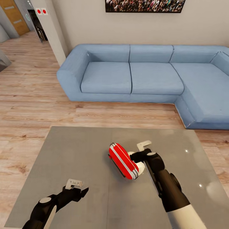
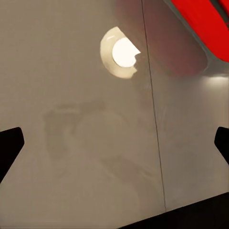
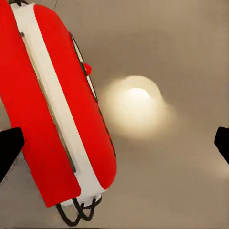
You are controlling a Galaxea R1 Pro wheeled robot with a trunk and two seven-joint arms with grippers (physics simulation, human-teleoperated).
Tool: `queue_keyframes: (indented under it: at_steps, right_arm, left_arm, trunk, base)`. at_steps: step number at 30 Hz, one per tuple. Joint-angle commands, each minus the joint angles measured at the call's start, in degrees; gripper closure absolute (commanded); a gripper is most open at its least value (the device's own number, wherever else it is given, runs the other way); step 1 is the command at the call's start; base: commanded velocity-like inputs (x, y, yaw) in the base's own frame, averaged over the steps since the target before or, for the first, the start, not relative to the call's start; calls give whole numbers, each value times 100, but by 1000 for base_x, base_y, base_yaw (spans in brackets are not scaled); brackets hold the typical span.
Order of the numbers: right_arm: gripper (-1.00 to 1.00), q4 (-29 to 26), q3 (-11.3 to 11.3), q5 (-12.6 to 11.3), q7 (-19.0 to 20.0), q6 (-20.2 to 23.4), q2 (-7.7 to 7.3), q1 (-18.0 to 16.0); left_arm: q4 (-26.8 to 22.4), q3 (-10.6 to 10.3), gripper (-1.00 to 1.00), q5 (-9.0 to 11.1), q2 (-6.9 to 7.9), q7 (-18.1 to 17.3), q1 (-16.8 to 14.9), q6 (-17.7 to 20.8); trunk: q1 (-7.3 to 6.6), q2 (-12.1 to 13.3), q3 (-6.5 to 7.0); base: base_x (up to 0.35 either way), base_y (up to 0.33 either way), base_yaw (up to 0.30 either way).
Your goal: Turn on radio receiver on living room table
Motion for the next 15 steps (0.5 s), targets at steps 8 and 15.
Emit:
queue_keyframes:
  at_steps: [8, 15]
  right_arm:
    - [-100, -371, 480, 9, 0, 493, 319, -20]
    - [-100, -383, 759, 1, -15, 558, 582, -21]
  left_arm:
    - [15, -1, -100, -17, -12, 0, 0, -1]
    - [15, -2, -100, -18, -12, 0, 0, -3]
  trunk:
    - [0, 0, 0]
    - [0, 0, 0]
  base:
    - [0, 0, 0]
    - [0, 0, 0]
